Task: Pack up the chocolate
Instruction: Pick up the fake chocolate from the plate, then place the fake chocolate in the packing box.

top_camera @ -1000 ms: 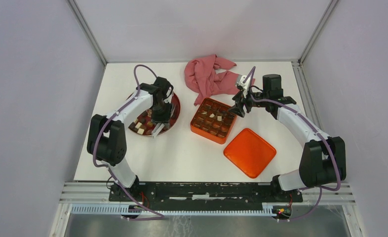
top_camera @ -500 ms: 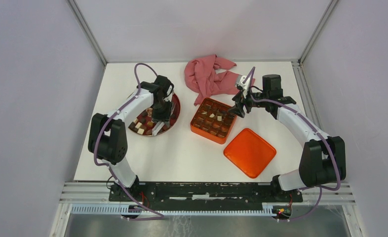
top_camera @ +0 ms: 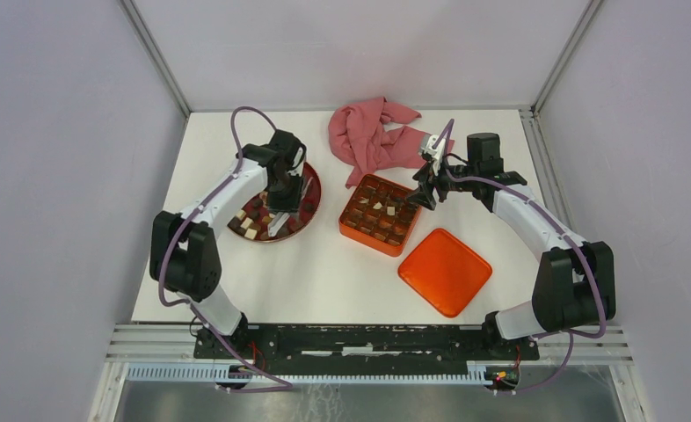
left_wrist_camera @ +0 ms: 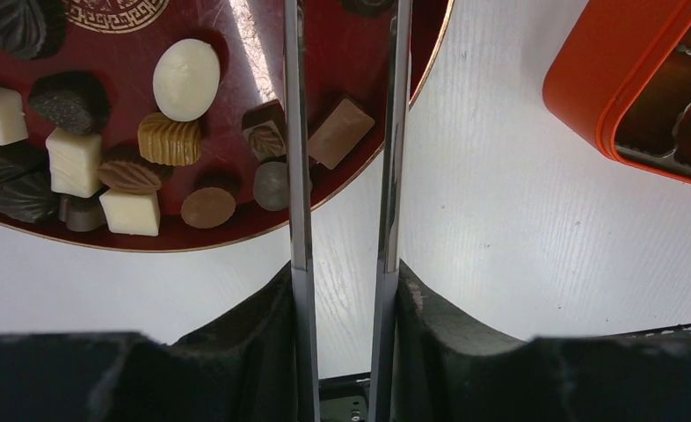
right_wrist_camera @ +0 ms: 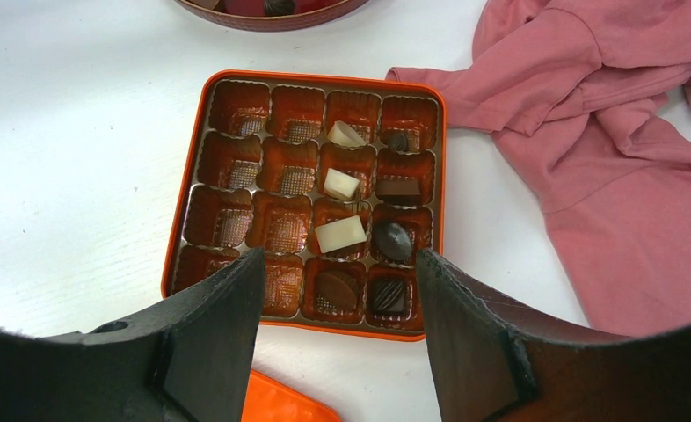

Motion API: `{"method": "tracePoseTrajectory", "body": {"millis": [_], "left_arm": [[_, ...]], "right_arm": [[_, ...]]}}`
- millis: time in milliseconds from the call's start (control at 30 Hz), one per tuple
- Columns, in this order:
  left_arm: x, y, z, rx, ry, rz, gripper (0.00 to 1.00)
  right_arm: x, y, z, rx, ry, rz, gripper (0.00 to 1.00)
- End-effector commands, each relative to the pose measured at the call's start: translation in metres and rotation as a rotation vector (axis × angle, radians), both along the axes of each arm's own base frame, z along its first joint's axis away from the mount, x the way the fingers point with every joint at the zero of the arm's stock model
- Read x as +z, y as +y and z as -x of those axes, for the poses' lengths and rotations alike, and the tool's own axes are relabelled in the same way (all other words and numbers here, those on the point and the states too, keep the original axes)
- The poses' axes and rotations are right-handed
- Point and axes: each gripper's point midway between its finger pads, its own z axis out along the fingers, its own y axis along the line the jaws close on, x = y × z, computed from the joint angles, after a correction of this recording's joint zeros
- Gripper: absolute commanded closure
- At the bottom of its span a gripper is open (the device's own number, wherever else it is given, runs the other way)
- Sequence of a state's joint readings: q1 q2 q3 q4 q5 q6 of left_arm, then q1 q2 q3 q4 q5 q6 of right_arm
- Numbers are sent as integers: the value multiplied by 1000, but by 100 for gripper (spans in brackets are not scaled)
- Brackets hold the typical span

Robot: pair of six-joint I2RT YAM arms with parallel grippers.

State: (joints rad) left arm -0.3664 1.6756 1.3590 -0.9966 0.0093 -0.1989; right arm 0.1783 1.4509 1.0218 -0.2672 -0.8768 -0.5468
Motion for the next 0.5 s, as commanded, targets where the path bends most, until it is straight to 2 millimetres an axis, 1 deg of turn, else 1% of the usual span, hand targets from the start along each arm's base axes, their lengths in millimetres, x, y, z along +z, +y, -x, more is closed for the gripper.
{"method": "tracePoseTrajectory", "body": {"millis": [0,133,167,267,367,467], "left_arm": [[25,6,-11,-5,-114,1,98],[33,5,-9,5,-157,33,98],[39,4,-8,8,-182,50,98],[48,-11,-2,-13,-207,156,98],[60,-33,7,-57,-229,301,98],[63,-51,19,-91,-203,412,98]], "right_arm": [[15,2,-5,19,-44,-19,31],[15,2,-4,20,-45,-20,31],[14,2,-4,21,-44,-20,31],[15,2,-3,21,-44,-21,31],[15,2,-4,22,-46,-20,31],[15,2,-4,20,-46,-17,31]]}}
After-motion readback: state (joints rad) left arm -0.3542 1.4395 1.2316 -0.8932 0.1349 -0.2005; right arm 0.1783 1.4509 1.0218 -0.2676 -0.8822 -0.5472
